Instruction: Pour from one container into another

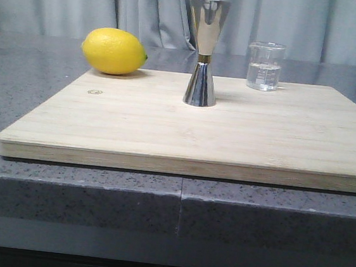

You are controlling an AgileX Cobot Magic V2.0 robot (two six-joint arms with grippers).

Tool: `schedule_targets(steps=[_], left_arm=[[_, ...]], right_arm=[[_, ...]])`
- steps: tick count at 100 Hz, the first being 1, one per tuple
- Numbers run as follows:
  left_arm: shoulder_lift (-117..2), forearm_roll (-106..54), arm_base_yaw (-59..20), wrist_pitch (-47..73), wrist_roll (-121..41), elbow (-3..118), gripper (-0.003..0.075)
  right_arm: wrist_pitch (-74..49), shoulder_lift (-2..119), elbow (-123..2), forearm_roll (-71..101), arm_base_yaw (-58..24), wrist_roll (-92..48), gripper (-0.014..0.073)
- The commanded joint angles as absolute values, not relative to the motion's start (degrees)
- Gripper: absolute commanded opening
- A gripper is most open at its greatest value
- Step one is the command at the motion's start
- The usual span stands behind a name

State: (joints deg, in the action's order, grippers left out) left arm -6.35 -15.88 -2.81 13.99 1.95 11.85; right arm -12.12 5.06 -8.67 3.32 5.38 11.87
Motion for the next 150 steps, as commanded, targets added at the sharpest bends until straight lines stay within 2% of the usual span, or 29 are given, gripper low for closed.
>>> schedule_targets(steps=[1, 17, 29, 40, 55, 75, 89, 110, 122, 133, 140, 150], left_arm=[[-13.24, -16.74, -2.74, 15.53, -0.99, 20.68, -0.0021], [-28.28, -21.33, -4.88, 21.11, -15.82, 32.78, -0.002], [-39.36, -28.96, -9.5, 22.85, -29.81, 41.34, -0.002], [-48.42, -34.26, -14.17, 22.82, -41.52, 47.29, -0.002], [-57.98, -35.84, -18.97, 22.96, -48.95, 54.19, -0.002], [-66.02, -37.29, -19.73, 22.18, -50.74, 57.34, -0.0021], [-69.54, -49.53, -19.73, 20.13, -51.68, 57.34, -0.002], [-73.08, -63.9, -19.73, 25.05, -72.36, 57.34, -0.0019], [-74.81, -70.5, -19.73, 29.68, -81.82, 57.34, -0.0019], [-76.41, -72.5, -19.73, 33.27, -86.34, 57.34, -0.0001], [-77.54, -72.66, -19.73, 35.4, -87.78, 57.34, 0.0053], [-79.05, -72.74, -19.73, 37.54, -88.63, 57.34, 0.019]], right_arm=[[-9.79, 11.63, -15.98, 1.36, 5.33, 11.31, -0.0069], [-13.04, 23.52, -26.27, 0.61, 5.33, 11.31, -0.0069], [-15.36, 31.66, -33.57, 0.47, 5.33, 11.17, -0.0068], [-15.76, 37.71, -37.21, 0.47, 5.33, 11.17, -0.0068], [-15.63, 41.74, -38.79, 0.47, 5.33, 11.17, -0.0068], [-15.9, 42.24, -38.79, 0.47, 5.33, 11.17, -0.0069], [-15.9, 42.24, -38.79, 0.47, 5.33, 11.17, -0.0069], [-15.65, 42.96, -38.79, 0.43, 5.33, 10.21, -0.0065], [-15.17, 44.44, -38.79, 0.34, 5.33, 10.18, -0.0005], [-14.89, 46.22, -38.79, 0.34, 5.33, 10.18, 0.0115], [-14.76, 47.41, -38.79, 0.34, 5.33, 10.18, 0.019], [-14.76, 48.8, -38.79, 0.34, 5.33, 10.18, 0.0245]])
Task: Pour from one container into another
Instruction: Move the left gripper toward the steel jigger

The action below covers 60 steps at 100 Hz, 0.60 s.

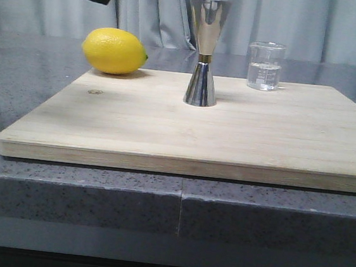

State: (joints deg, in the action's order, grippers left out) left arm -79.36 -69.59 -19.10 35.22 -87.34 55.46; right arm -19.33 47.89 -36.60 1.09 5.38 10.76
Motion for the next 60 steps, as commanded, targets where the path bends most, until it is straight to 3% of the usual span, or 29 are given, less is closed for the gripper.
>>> schedule_targets(steps=[1, 15, 22, 49, 60], left_arm=[[-79.32, -72.74, -19.73, 37.58, -88.63, 57.34, 0.0214], [-81.33, -75.14, -19.73, 38.13, -88.63, 57.34, 0.0464], [-82.5, -77.41, -19.73, 38.13, -89.24, 57.34, 0.0524], [-87.55, -87.55, -19.73, 44.54, -105.76, 57.34, 0.0521], [-89.99, -92.34, -19.73, 47.63, -111.17, 57.34, 0.0521]], right_arm=[[-14.76, 48.97, -38.79, 0.34, 5.33, 10.18, 0.0247], [-13.96, 49.73, -38.79, 0.34, 5.33, 10.18, 0.0246], [-12.75, 49.73, -38.79, 0.34, 5.19, 10.08, 0.0246], [-7.69, 50.02, -38.68, -1.42, -1.93, 7.34, 0.0248], [-7.12, 51.23, -38.68, -2.86, -4.39, 7.34, 0.0323]])
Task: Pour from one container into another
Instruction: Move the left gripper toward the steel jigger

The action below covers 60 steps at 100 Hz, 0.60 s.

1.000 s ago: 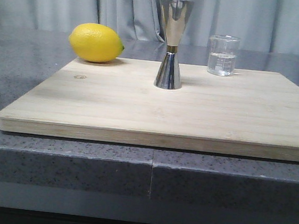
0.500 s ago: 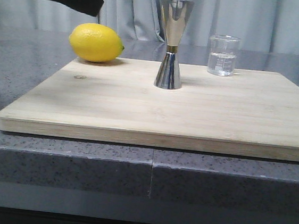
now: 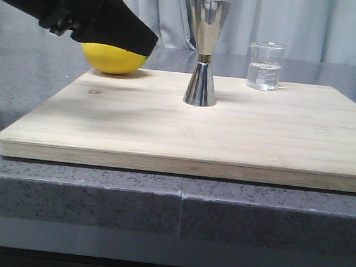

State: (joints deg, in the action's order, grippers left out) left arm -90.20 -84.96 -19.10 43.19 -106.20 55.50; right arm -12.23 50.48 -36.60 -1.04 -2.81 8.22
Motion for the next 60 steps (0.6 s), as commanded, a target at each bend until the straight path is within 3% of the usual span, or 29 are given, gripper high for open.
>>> schedule_targets(steps=[1, 14, 60], left_arm=[[-90.16, -92.59, -19.73, 47.63, -111.52, 57.34, 0.052], [-92.93, -96.7, -19.73, 51.51, -116.26, 57.72, 0.0511], [-101.22, -98.73, -21.52, 57.55, -118.83, 64.66, 0.0511]], right_arm=[[-7.14, 51.45, -38.68, -2.86, -4.4, 7.34, 0.0336], [-7.01, 54.18, -38.68, -2.86, -4.96, 7.34, 0.0401], [-4.84, 61.61, -38.68, -3.45, -4.96, 7.34, 0.0401]])
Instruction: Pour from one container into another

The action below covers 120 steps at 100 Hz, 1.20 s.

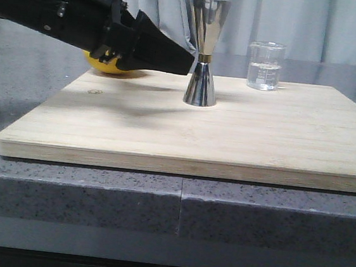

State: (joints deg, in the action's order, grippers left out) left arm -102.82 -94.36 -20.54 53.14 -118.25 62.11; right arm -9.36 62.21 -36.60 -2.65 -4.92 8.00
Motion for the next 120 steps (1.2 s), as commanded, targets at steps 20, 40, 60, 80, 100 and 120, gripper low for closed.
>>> schedule_targets(steps=[20, 40, 60, 80, 100, 120], left_arm=[[-103.71, -99.85, -23.24, 57.91, -118.84, 67.09, 0.0511], [-107.05, -102.81, -24.8, 58.06, -120.13, 68.96, 0.0511], [-107.63, -106.16, -25.01, 58.99, -121.9, 68.96, 0.051], [-107.63, -106.16, -25.01, 58.96, -121.9, 68.96, 0.0419], [-107.63, -106.16, -25.01, 58.96, -121.9, 68.96, 0.0319], [-107.63, -106.16, -25.01, 58.96, -121.9, 68.96, 0.024]], right_arm=[[-3.52, 61.61, -38.68, -4.51, -4.96, 7.34, 0.0401], [-2.88, 61.61, -38.68, -5.53, -4.96, 7.34, 0.0401], [-2.75, 61.61, -38.68, -7.04, -4.96, 7.34, 0.04], [-1.99, 61.61, -38.68, -7.15, -4.96, 7.34, 0.04], [-1.22, 61.61, -38.68, -7.15, -4.96, 7.34, 0.04], [-0.9, 61.61, -38.68, -7.15, -4.96, 7.34, 0.04]])
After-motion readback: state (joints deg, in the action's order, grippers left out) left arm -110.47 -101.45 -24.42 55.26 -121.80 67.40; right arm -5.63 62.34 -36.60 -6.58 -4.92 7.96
